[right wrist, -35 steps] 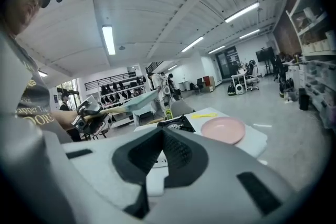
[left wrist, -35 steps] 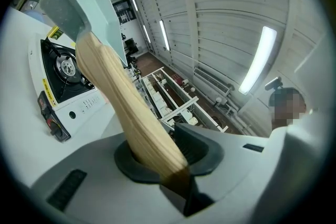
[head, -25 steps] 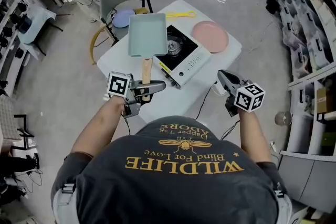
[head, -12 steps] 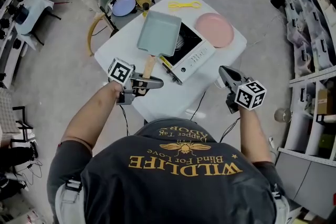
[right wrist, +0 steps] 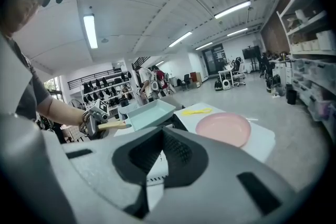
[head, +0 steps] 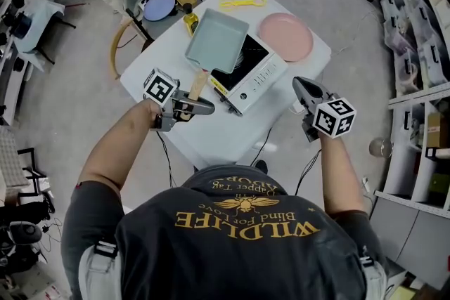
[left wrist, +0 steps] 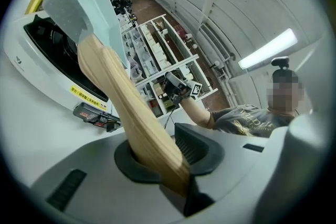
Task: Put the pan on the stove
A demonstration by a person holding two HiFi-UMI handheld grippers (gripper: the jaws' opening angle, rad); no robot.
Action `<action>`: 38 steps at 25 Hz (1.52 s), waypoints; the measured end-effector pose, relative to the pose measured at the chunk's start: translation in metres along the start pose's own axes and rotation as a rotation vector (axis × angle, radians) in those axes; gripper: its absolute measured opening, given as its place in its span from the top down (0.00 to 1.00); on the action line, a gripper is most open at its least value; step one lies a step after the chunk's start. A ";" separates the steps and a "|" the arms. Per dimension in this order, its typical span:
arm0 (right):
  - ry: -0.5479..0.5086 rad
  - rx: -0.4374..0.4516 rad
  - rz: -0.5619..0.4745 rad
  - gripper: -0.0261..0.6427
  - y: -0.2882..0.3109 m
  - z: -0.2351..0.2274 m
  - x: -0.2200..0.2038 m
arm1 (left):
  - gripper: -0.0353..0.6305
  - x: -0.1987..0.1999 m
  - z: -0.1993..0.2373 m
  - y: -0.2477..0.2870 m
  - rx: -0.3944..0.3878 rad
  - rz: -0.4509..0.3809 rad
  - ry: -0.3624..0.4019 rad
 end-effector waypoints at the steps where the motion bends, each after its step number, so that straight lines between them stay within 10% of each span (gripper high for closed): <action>1: 0.000 -0.001 0.000 0.96 0.002 -0.001 0.000 | 0.81 -0.001 0.002 0.001 -0.006 0.012 -0.002; 18: 0.028 0.009 0.045 0.96 0.018 -0.008 -0.016 | 0.80 0.000 0.025 -0.002 -0.111 0.210 0.031; 24: 0.035 0.019 0.064 0.96 0.019 -0.004 -0.020 | 0.79 -0.012 0.045 -0.014 -0.004 0.366 0.049; 38: 0.029 0.043 0.071 0.96 0.021 0.003 -0.019 | 0.73 0.019 0.062 -0.049 0.266 0.154 0.112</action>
Point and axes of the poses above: the fingertips, and each gripper's own axes: y forward along the fingers, z to its left, x out of its top, the point moved 4 cm from there along -y, backward along the fingers, and after that the axes turned 3 degrees about z, right-handed, at the moved point
